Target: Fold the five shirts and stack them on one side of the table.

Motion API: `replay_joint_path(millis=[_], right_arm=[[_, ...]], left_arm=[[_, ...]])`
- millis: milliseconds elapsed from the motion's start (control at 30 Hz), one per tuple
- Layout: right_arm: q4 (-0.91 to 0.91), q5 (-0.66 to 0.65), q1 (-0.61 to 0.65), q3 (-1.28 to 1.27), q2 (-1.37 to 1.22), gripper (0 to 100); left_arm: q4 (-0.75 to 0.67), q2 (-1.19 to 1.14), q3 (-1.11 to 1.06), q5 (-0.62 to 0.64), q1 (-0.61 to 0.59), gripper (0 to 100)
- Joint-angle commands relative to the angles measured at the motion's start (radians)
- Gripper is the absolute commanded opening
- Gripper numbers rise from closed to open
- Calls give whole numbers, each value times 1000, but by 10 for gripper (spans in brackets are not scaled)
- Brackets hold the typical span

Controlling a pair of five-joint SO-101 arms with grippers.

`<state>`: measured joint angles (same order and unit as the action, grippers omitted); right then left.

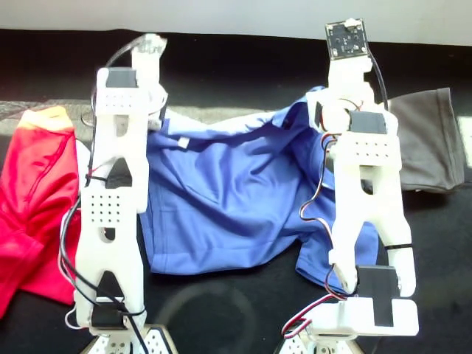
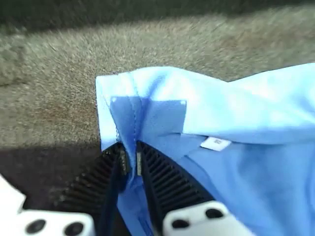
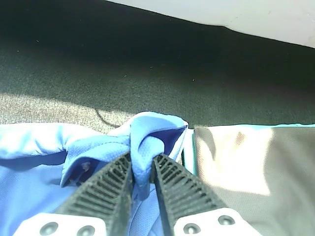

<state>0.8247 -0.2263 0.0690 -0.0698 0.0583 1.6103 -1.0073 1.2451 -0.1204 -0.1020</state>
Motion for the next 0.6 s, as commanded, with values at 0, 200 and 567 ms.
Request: replay_joint_path(millis=[0,200,567], right_arm=[[-18,-8,-2,110,12,5],[-16,-12,-7,249,7,5],[99,-14,-68,360,13,5]], left_arm=[[126,145,159,0,38,8],[158,288,160,23,35,8],[158,711,-421,129,30,8]])
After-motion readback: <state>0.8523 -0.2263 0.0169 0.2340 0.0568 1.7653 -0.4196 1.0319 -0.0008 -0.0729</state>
